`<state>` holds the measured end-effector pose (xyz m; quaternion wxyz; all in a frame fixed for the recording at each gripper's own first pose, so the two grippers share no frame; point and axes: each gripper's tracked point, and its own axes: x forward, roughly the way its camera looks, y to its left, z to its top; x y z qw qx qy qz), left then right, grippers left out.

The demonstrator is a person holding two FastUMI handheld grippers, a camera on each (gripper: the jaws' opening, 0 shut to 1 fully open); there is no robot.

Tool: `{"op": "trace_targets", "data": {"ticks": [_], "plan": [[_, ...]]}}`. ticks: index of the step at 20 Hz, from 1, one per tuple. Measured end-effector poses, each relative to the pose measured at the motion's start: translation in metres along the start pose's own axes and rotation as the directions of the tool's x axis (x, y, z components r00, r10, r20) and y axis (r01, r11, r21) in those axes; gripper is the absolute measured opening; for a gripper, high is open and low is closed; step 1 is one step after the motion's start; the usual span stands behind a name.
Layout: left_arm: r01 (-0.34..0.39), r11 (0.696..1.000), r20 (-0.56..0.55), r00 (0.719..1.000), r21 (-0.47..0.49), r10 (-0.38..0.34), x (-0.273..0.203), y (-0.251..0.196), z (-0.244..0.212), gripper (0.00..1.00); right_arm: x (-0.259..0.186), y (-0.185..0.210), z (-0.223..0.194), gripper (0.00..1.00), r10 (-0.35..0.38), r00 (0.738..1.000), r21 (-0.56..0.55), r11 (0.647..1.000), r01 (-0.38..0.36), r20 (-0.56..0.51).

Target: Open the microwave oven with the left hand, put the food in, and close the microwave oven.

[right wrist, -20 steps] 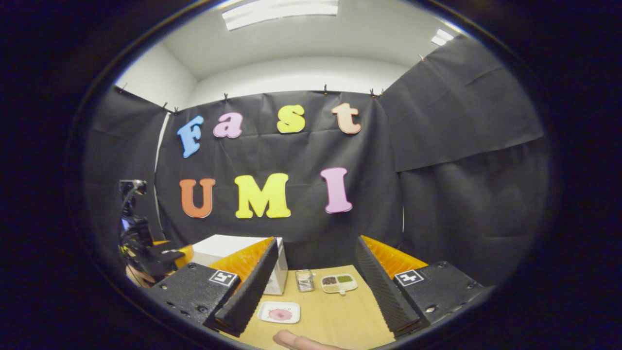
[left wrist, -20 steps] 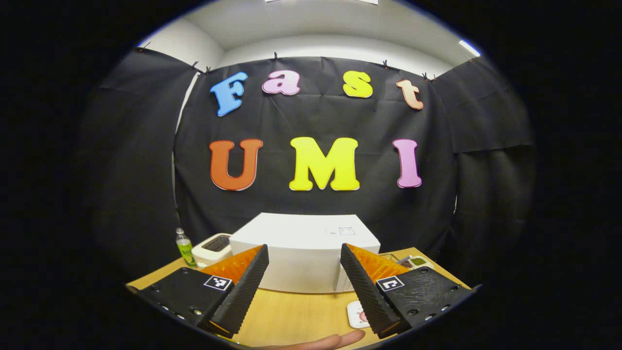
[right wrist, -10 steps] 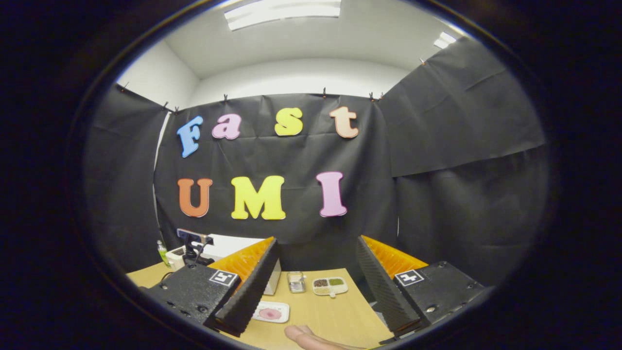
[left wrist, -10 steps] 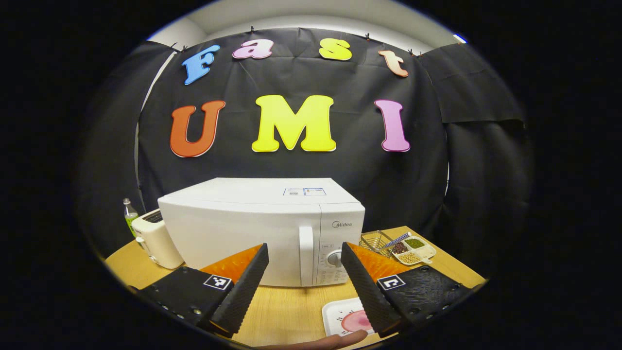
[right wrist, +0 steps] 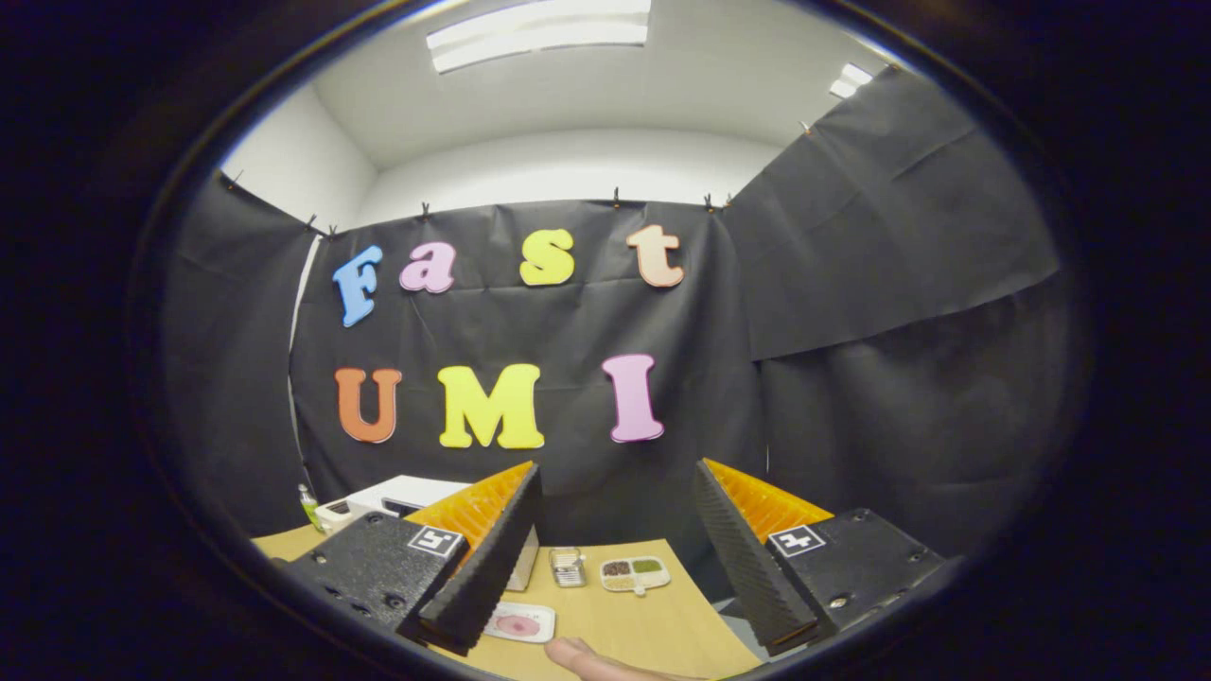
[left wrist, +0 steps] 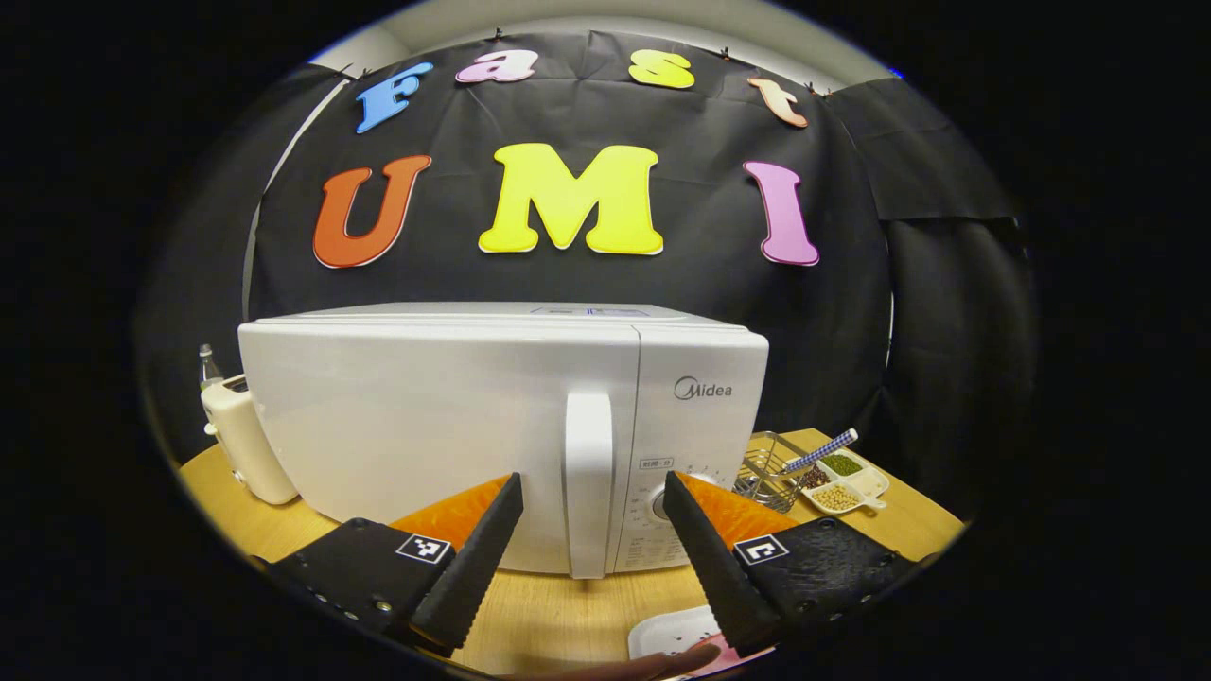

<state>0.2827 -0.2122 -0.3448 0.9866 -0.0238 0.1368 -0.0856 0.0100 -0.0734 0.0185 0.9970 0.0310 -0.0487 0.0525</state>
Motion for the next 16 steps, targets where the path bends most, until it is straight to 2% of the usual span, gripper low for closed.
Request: {"op": "trace_targets", "data": {"ticks": [4,5,6,7,8,9,10,11,12,13,15,16], "plan": [[-0.043,0.999,0.02,0.999,0.004,0.043,0.009,0.008,0.0,0.92,0.008,-0.008,-0.009,1.0,-0.017,1.0,-0.015,1.0,0.017,-0.025],[-0.05,0.999,0.022,0.999,0.01,0.05,0.009,0.007,-0.001,0.88,0.011,-0.009,-0.011,1.0,-0.018,0.999,-0.025,1.0,0.017,-0.034],[-0.05,0.999,0.031,0.998,0.016,0.05,0.01,0.006,0.0,0.83,0.012,-0.009,-0.013,0.95,-0.018,0.999,-0.038,0.999,0.016,-0.044],[-0.049,0.999,0.028,0.998,0.02,0.048,0.01,0.003,-0.002,0.8,0.014,-0.009,-0.013,1.0,-0.019,0.999,-0.048,0.999,0.017,-0.049],[-0.046,0.999,0.025,0.999,0.016,0.046,0.011,0.003,-0.004,0.52,0.016,-0.008,-0.013,0.95,-0.018,0.998,-0.054,0.998,0.015,-0.052],[-0.052,0.999,0.021,0.998,0.009,0.052,0.013,0.003,-0.006,0.56,0.016,-0.007,-0.014,1.0,-0.012,0.998,-0.057,0.998,0.009,-0.059],[-0.062,0.998,-0.003,0.998,0.013,0.062,0.012,0.005,-0.011,0.45,0.015,-0.006,-0.018,0.95,-0.006,0.998,-0.056,0.998,0.002,-0.068],[-0.06,0.998,-0.023,0.998,0.009,0.061,0.012,0.005,-0.016,0.33,0.015,-0.005,-0.02,1.0,0.0,0.997,-0.054,0.999,-0.004,-0.078],[-0.061,0.998,-0.018,0.998,0.015,0.061,0.008,0.005,-0.017,0.33,0.016,-0.005,-0.023,1.0,0.005,0.996,-0.054,0.998,-0.01,-0.087],[-0.063,0.997,-0.017,0.998,0.037,0.063,0.012,0.007,-0.016,0.23,0.015,-0.004,-0.024,1.0,0.012,0.996,-0.059,0.998,-0.017,-0.093],[-0.067,0.997,-0.027,0.997,0.029,0.068,0.014,0.006,-0.018,0.23,0.015,-0.004,-0.026,1.0,0.014,0.995,-0.071,0.997,-0.021,-0.097],[-0.064,0.998,-0.027,0.998,0.022,0.065,0.01,0.007,-0.019,0.13,0.013,-0.003,-0.027,1.0,0.015,0.995,-0.075,0.997,-0.023,-0.097]]}}
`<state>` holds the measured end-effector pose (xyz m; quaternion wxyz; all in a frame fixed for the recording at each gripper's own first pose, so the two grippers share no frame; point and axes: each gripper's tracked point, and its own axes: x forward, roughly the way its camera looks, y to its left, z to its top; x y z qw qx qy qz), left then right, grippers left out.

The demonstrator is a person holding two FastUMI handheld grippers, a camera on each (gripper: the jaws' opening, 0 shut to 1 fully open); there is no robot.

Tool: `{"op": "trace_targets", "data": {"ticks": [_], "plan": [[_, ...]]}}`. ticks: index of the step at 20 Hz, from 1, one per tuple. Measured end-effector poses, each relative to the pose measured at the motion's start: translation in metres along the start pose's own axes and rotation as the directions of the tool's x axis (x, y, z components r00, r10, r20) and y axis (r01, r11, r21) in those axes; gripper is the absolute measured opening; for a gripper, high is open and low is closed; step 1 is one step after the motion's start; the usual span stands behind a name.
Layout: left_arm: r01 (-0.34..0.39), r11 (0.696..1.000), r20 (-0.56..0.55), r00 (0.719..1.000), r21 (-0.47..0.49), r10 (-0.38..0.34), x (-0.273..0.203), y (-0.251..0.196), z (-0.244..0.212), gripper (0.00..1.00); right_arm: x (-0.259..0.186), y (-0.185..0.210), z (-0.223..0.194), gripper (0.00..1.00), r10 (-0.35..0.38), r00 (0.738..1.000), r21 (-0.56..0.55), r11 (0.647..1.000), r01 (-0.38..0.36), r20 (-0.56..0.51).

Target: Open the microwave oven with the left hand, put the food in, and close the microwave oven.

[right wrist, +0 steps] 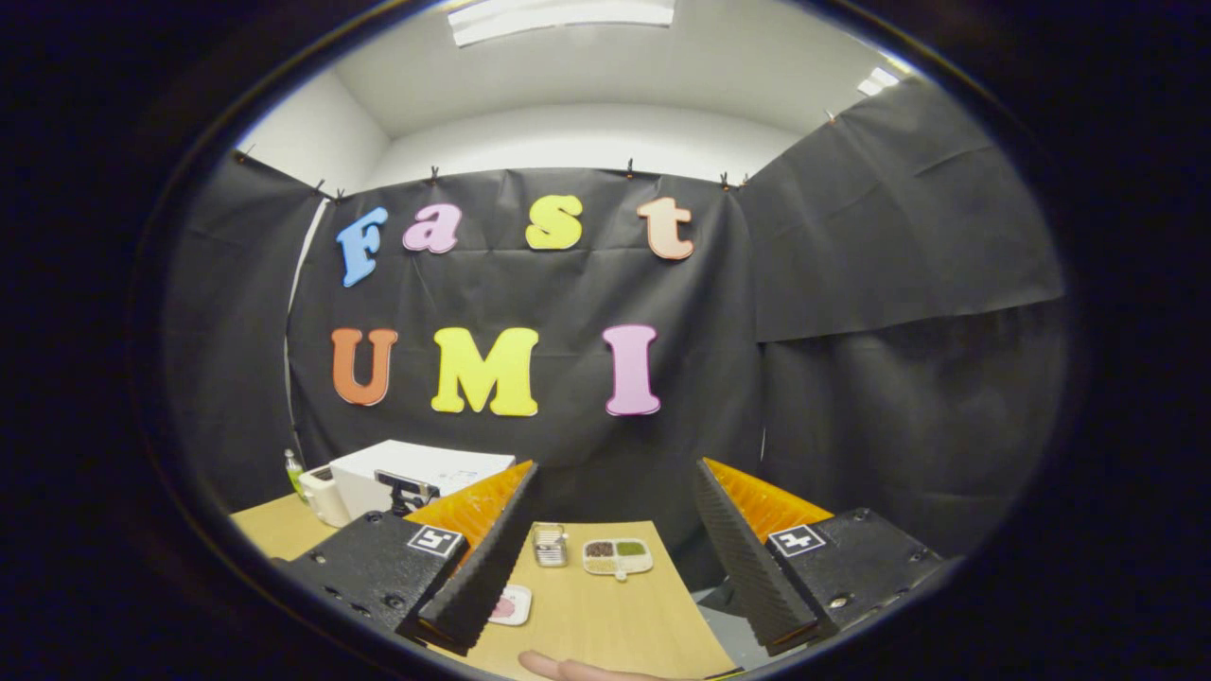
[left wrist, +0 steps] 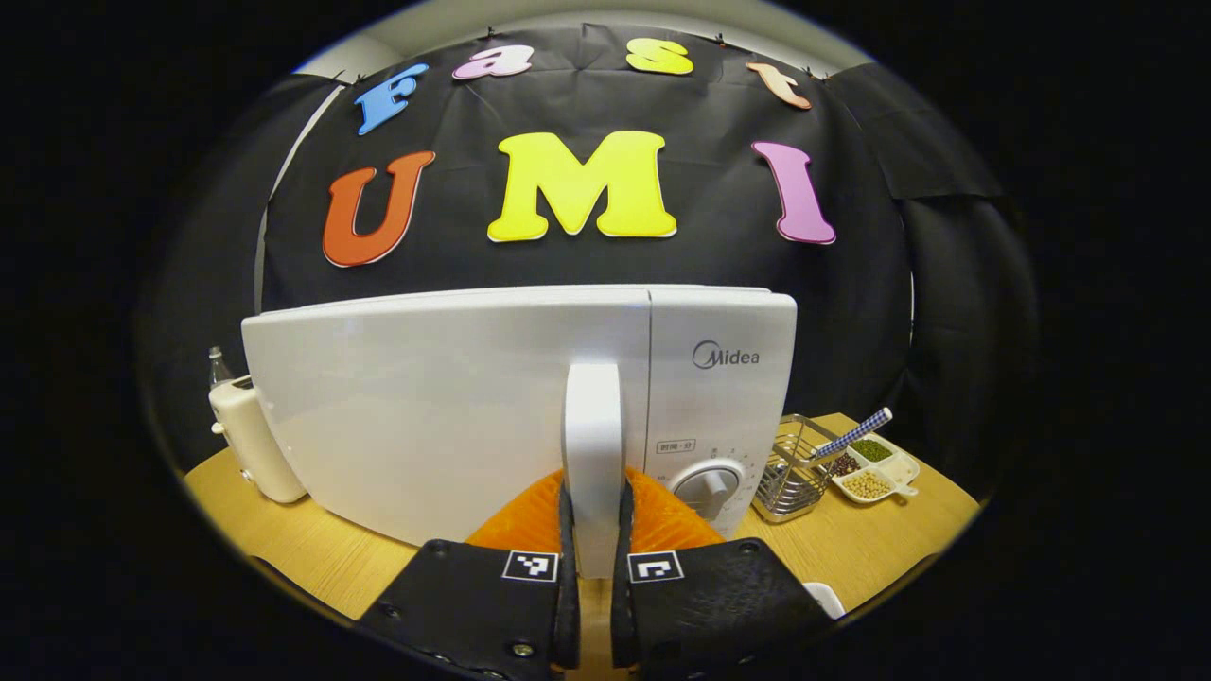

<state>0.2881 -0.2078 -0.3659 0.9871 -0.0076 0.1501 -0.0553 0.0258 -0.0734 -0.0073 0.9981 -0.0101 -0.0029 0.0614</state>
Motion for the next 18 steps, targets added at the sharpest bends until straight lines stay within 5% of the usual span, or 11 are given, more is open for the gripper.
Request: {"op": "trace_targets", "data": {"ticks": [9,18], "plan": [[0.09,0.993,0.032,0.996,-0.077,-0.088,-0.058,0.009,-0.006,0.06,-0.005,0.007,-0.005,1.0,0.018,1.0,0.001,1.0,-0.018,-0.001],[0.211,0.977,0.107,0.972,-0.021,-0.207,-0.143,0.048,-0.018,0.07,-0.013,0.04,-0.014,0.95,0.041,0.999,0.016,0.999,-0.041,-0.013]]}}
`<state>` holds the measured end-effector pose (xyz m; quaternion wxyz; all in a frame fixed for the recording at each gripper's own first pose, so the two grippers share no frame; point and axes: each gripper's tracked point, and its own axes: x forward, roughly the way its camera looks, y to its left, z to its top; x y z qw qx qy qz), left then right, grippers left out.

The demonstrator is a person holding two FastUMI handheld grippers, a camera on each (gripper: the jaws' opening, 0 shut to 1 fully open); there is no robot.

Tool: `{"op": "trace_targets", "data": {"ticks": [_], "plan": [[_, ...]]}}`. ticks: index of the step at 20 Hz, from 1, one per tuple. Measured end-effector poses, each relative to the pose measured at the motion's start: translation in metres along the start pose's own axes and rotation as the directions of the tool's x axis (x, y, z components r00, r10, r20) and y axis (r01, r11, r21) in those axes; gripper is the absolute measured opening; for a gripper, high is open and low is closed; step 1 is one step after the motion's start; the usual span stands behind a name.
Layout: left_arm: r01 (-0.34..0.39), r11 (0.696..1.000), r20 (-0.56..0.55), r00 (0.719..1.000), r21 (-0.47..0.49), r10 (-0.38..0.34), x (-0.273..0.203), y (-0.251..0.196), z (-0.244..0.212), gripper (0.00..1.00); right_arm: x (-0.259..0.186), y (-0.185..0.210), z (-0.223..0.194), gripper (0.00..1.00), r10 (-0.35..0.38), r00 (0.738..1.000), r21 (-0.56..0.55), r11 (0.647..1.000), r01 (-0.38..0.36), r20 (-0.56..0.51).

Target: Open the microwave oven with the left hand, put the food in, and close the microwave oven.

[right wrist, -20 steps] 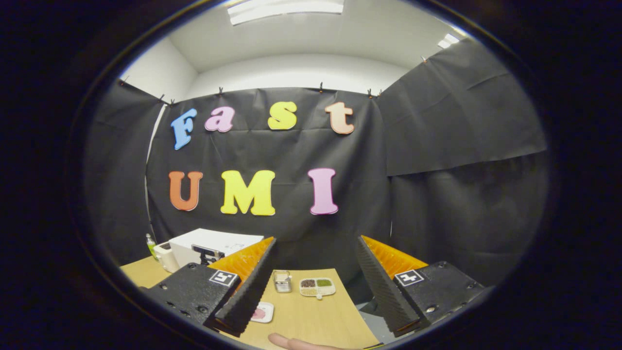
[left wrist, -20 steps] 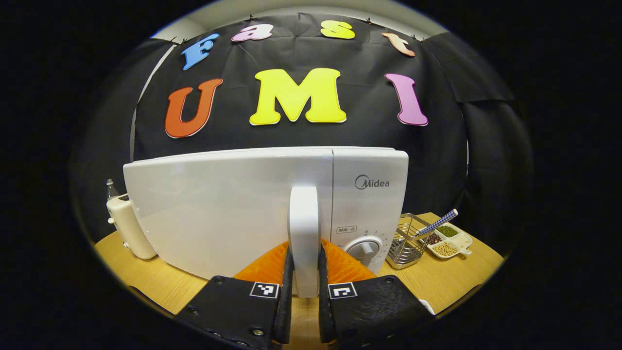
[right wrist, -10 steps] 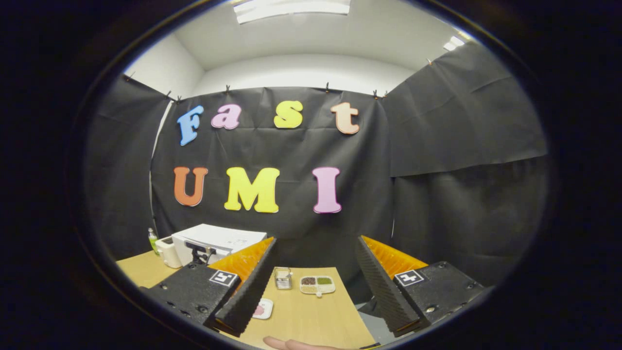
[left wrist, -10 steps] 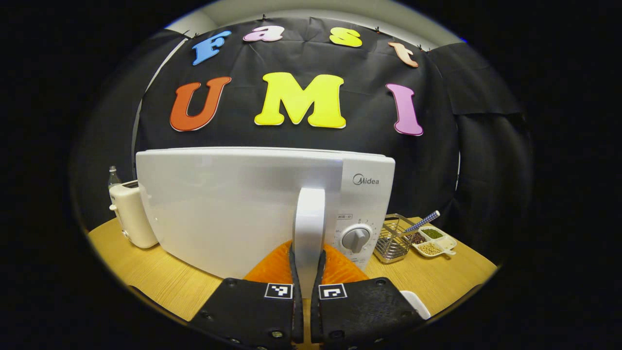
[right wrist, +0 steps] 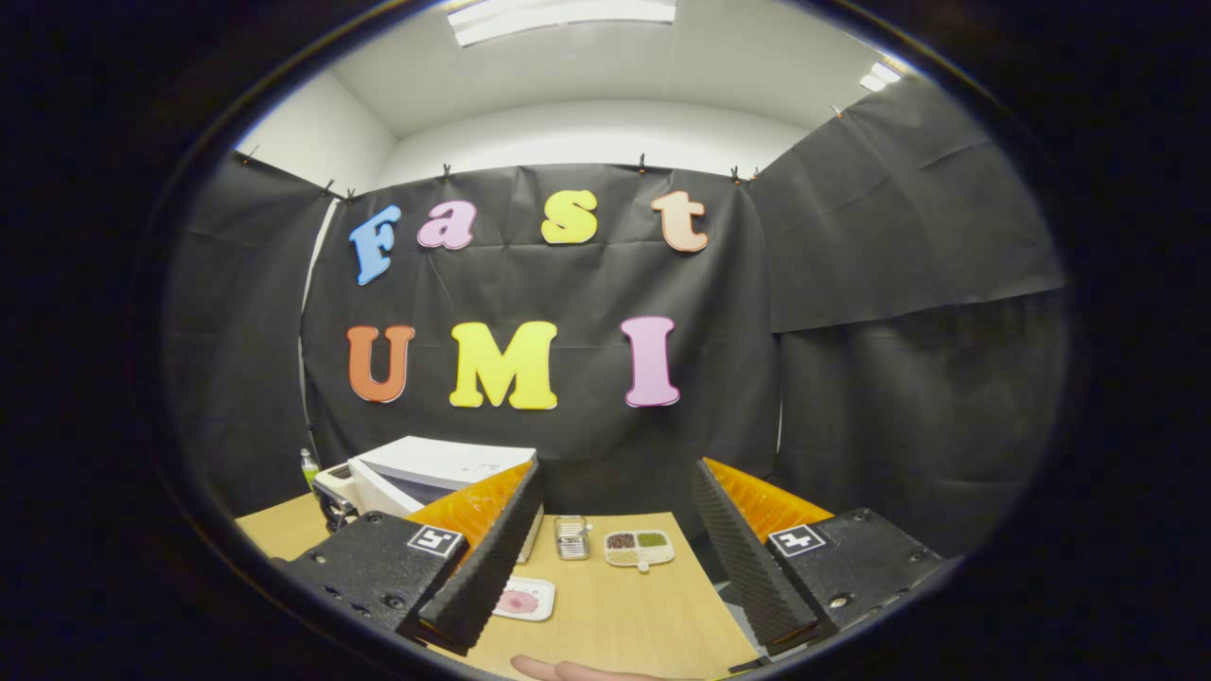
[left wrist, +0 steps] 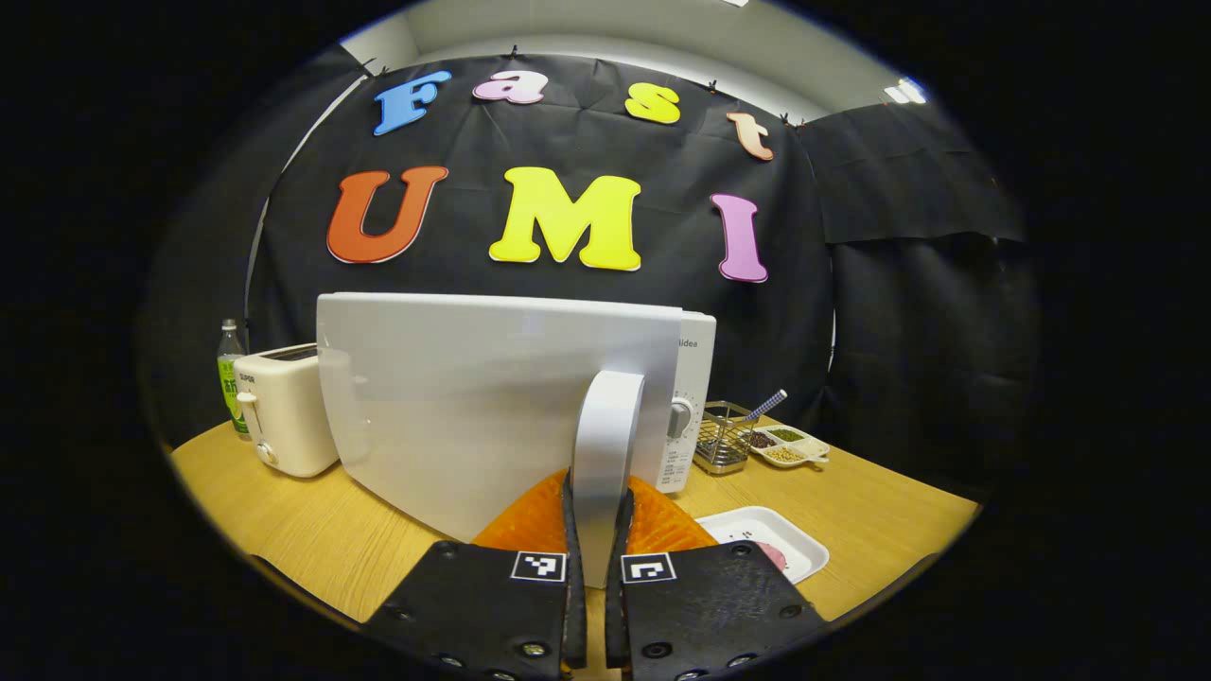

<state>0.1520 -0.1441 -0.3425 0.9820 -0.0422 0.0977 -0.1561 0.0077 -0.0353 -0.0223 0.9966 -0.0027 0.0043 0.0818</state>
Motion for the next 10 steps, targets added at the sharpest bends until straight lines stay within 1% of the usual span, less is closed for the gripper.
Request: {"op": "trace_targets", "data": {"ticks": [1,4,5,7,8,9,10], "plan": [[0.005,1.0,0.008,1.0,0.01,-0.005,-0.011,0.006,-0.001,0.07,-0.002,0.006,0.0,0.95,0.006,1.0,-0.004,1.0,-0.006,0.001],[0.002,1.0,0.007,1.0,-0.003,-0.002,-0.042,0.026,-0.005,0.07,-0.011,0.021,0.0,0.95,0.024,1.0,-0.007,1.0,-0.024,0.005],[-0.008,1.0,0.008,1.0,-0.007,0.009,-0.053,0.034,-0.005,0.07,-0.014,0.025,0.001,1.0,0.029,1.0,-0.005,1.0,-0.028,0.009],[-0.033,0.999,0.007,0.999,-0.005,0.033,-0.075,0.051,-0.005,0.07,-0.021,0.032,0.001,1.0,0.033,0.999,-0.005,0.999,-0.033,0.01],[-0.047,0.999,0.011,0.999,-0.004,0.047,-0.085,0.061,-0.006,0.08,-0.024,0.037,0.001,0.95,0.037,0.999,-0.005,0.999,-0.037,0.011],[-0.059,0.998,0.012,0.998,-0.016,0.06,-0.1,0.072,-0.005,0.1,-0.029,0.043,0.0,0.95,0.043,0.999,-0.005,0.999,-0.043,0.01],[-0.072,0.997,0.02,0.997,-0.037,0.073,-0.115,0.083,-0.004,0.33,-0.034,0.047,-0.002,0.95,0.049,0.999,-0.006,0.999,-0.049,0.009]]}}
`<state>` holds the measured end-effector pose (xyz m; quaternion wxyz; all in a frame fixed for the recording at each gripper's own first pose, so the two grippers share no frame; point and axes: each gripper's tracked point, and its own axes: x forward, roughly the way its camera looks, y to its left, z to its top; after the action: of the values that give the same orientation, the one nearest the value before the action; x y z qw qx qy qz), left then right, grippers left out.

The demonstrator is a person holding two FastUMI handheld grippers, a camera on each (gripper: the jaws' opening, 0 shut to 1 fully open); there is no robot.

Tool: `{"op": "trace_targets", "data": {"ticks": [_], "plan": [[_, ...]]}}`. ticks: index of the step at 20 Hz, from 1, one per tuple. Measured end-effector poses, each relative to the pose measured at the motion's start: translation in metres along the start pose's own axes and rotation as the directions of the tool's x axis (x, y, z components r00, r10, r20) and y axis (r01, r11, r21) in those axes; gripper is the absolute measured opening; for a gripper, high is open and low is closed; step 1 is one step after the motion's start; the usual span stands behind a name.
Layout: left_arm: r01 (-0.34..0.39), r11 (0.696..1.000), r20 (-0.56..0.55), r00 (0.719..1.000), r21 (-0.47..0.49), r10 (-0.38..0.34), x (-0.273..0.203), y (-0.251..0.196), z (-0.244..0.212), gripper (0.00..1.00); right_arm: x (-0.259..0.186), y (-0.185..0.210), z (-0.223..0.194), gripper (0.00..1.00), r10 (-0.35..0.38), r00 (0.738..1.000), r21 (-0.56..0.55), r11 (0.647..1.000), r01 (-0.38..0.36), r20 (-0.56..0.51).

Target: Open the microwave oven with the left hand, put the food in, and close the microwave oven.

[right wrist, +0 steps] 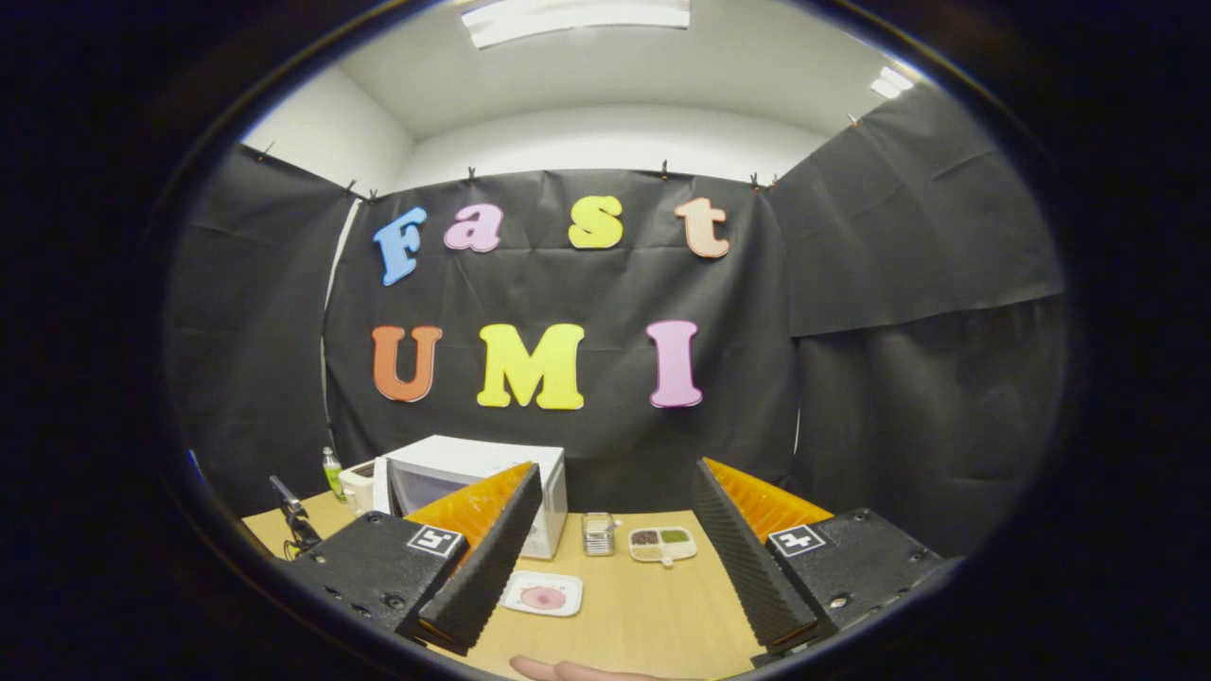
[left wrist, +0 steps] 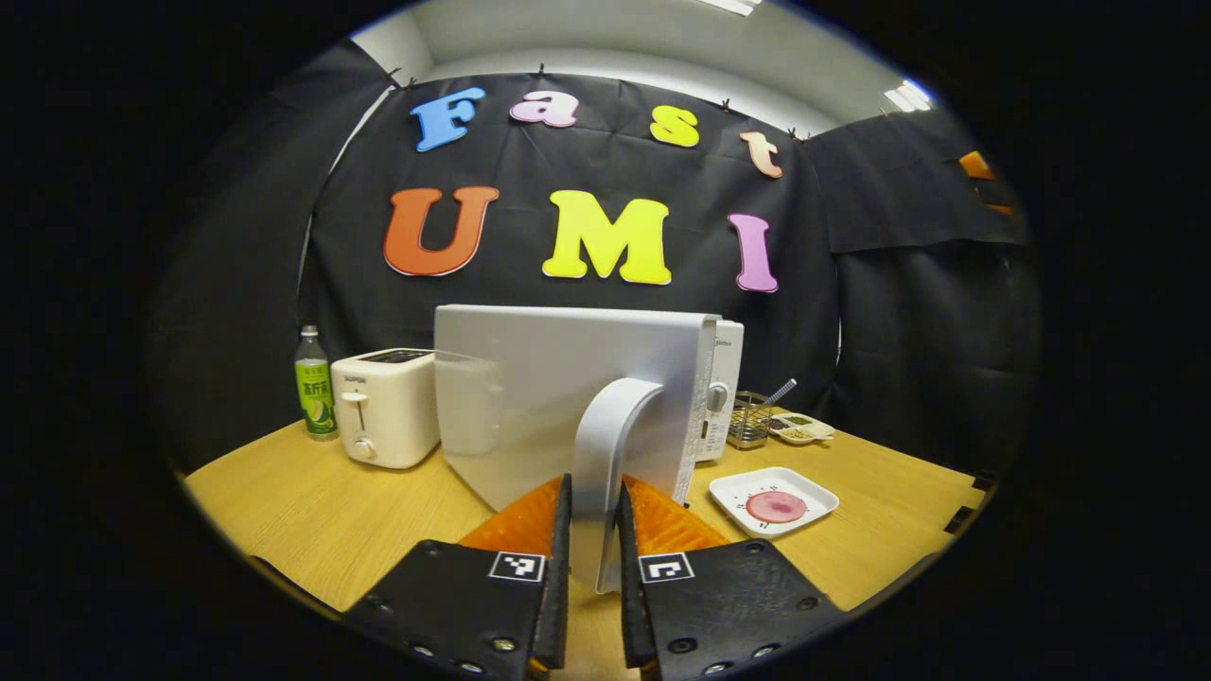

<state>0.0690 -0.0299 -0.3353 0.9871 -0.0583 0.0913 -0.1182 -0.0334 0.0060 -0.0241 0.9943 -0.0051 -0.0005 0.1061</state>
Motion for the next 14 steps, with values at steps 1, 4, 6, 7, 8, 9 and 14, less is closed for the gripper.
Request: {"op": "trace_targets", "data": {"ticks": [1,4,6,7,8,9,14], "plan": [[-0.026,1.0,0.012,1.0,-0.014,0.026,-0.014,0.016,0.004,0.41,-0.003,0.006,0.001,0.95,0.008,1.0,-0.002,1.0,-0.008,0.001],[-0.098,0.995,0.022,0.995,-0.02,0.098,-0.057,0.06,0.013,0.97,-0.015,0.021,-0.001,1.0,0.029,1.0,-0.017,0.999,-0.029,0.008],[-0.173,0.985,0.024,0.985,0.006,0.173,-0.078,0.09,0.018,0.93,-0.02,0.028,-0.006,0.95,0.034,0.999,-0.036,0.999,-0.033,0.006],[-0.187,0.982,0.018,0.982,0.016,0.187,-0.088,0.098,0.019,0.94,-0.021,0.031,-0.008,1.0,0.033,0.999,-0.044,0.999,-0.033,0.002],[-0.202,0.979,0.019,0.979,0.021,0.201,-0.098,0.102,0.022,0.94,-0.021,0.034,-0.011,0.95,0.033,0.999,-0.049,0.998,-0.033,-0.006],[-0.209,0.978,0.026,0.978,0.021,0.208,-0.107,0.106,0.027,0.94,-0.02,0.037,-0.014,1.0,0.034,0.999,-0.055,0.998,-0.035,-0.015],[-0.23,0.973,0.035,0.972,-0.012,0.231,-0.142,0.112,0.055,0.94,-0.006,0.043,-0.029,1.0,0.033,0.998,-0.075,0.997,-0.037,-0.061]]}}
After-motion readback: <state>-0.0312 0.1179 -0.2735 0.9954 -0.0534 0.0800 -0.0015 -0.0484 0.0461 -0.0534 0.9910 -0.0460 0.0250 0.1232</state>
